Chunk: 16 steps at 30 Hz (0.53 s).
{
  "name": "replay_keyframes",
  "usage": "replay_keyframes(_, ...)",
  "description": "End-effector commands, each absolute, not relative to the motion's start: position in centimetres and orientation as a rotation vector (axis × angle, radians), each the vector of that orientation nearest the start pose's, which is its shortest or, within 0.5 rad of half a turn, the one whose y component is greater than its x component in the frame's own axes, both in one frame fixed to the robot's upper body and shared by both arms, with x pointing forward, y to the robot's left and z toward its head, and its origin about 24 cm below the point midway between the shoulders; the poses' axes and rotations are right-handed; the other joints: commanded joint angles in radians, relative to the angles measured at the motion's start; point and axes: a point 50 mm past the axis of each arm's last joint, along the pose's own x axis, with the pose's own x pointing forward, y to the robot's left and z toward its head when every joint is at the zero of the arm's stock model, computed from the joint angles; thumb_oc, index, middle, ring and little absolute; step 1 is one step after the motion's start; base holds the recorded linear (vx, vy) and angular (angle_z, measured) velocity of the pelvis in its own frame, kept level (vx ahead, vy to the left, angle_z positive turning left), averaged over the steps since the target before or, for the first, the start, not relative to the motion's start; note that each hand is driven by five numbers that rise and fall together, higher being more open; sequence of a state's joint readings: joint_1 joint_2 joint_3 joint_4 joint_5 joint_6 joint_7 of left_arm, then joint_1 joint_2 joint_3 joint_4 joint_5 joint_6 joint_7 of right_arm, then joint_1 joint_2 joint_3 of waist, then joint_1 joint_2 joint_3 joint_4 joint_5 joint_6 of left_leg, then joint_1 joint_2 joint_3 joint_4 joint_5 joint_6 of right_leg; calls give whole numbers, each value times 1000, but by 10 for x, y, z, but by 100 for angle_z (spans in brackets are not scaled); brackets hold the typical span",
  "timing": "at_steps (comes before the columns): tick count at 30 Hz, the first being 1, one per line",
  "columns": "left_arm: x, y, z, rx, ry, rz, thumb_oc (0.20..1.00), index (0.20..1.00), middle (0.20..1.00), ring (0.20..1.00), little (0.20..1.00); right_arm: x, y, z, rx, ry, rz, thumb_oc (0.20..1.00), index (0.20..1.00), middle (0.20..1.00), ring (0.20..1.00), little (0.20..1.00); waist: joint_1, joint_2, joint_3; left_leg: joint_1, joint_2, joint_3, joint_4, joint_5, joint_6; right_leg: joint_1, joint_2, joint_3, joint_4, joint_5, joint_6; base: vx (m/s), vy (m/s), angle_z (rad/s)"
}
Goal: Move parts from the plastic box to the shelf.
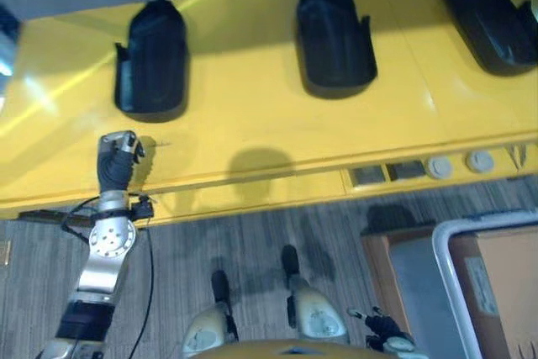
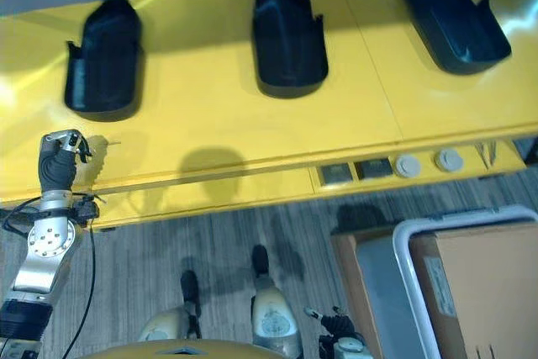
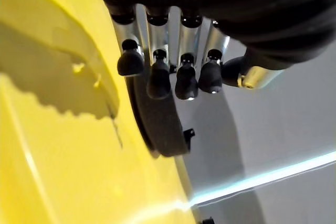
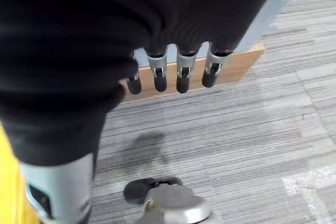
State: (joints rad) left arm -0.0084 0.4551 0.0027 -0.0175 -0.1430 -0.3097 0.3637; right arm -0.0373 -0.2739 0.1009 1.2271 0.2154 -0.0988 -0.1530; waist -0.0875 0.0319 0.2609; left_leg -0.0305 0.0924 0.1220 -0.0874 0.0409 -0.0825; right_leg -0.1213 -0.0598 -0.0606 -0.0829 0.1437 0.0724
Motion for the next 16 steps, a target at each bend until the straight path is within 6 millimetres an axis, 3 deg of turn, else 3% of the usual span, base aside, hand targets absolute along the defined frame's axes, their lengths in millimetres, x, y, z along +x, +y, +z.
replay_keyframes(1, 241, 249, 119, 391, -463, 305, 200, 200, 200, 200, 200, 88, -251, -157, -256, 1158, -297, 1000, 1000, 1000, 1000, 1000, 30, -29, -135, 13, 44, -29, 0, -1, -33, 79, -90, -6, 33, -104, 89, 37, -14, 47)
replay_keyframes(4, 232, 266, 103, 379, -388, 411, 200, 200, 200, 200, 200, 96, -252, -155, -282, 1147, -302, 1000, 1000, 1000, 1000, 1000, 79, -45, -187, 56, 46, -62, 0, -9, -30, 149, -90, -45, 36, -130, 86, 60, -34, 41)
replay_keyframes(6, 230, 270, 96, 382, -357, 435, 482, 482, 482, 482, 482, 98, -252, -154, -289, 1141, -299, 1000, 1000, 1000, 1000, 1000, 89, -50, -196, 68, 47, -70, 0, -12, -28, 165, -89, -51, 38, -136, 84, 42, -32, 37)
replay_keyframes(7, 225, 276, 84, 392, -299, 465, 925, 925, 925, 925, 925, 101, -250, -154, -275, 1126, -311, 1000, 1000, 1000, 1000, 1000, 105, -60, -211, 85, 49, -85, 0, -15, -27, 192, -86, -63, 43, -150, 80, 36, -51, 36)
replay_keyframes(8, 224, 279, 75, 409, -256, 478, 1000, 1000, 1000, 1000, 1000, 102, -250, -154, -265, 1120, -319, 1000, 1000, 1000, 1000, 1000, 110, -64, -213, 90, 50, -94, 0, -14, -27, 201, -85, -68, 46, -155, 78, 22, -40, 30)
replay_keyframes(9, 224, 279, 75, 409, -256, 478, 1000, 1000, 1000, 1000, 1000, 101, -250, -154, -265, 1120, -319, 1000, 1000, 1000, 1000, 1000, 109, -64, -212, 91, 50, -95, 0, -14, -27, 203, -85, -69, 46, -155, 77, -13, -19, 28)
replay_keyframes(10, 222, 285, 62, 444, -186, 495, 1000, 1000, 1000, 1000, 1000, 103, -250, -153, -261, 1110, -326, 1000, 1000, 1000, 1000, 1000, 115, -67, -216, 93, 51, -104, 0, -13, -27, 211, -84, -74, 48, -158, 76, -15, -23, 30)
replay_keyframes(11, 215, 294, 31, 499, -27, 501, 1000, 1000, 1000, 1000, 1000, 102, -250, -154, -267, 1116, -321, 1000, 1000, 1000, 1000, 1000, 121, -73, -227, 97, 51, -115, 0, -14, -26, 226, -83, -87, 43, -158, 74, -20, -21, 21)
replay_keyframes(13, 204, 303, -1, 539, 141, 526, 1000, 1000, 1000, 1000, 1000, 99, -248, -155, -291, 1134, -303, 1000, 1000, 1000, 1000, 1000, 122, -75, -231, 101, 51, -117, 0, -14, -24, 231, -82, -90, 40, -160, 75, -18, -6, 12)
replay_keyframes(14, 204, 303, -1, 539, 140, 526, 1000, 1000, 1000, 1000, 1000, 99, -248, -155, -291, 1133, -304, 1000, 1000, 1000, 1000, 1000, 123, -75, -230, 101, 51, -117, 0, -14, -24, 232, -82, -90, 40, -160, 75, -21, 7, 7)
replay_keyframes(16, 192, 304, -29, 564, 288, 513, 1000, 1000, 1000, 1000, 1000, 98, -244, -157, -313, 1143, -281, 1000, 1000, 1000, 1000, 1000, 119, -75, -231, 103, 50, -117, 0, -13, -21, 227, -81, -85, 42, -158, 74, -9, 7, 2)
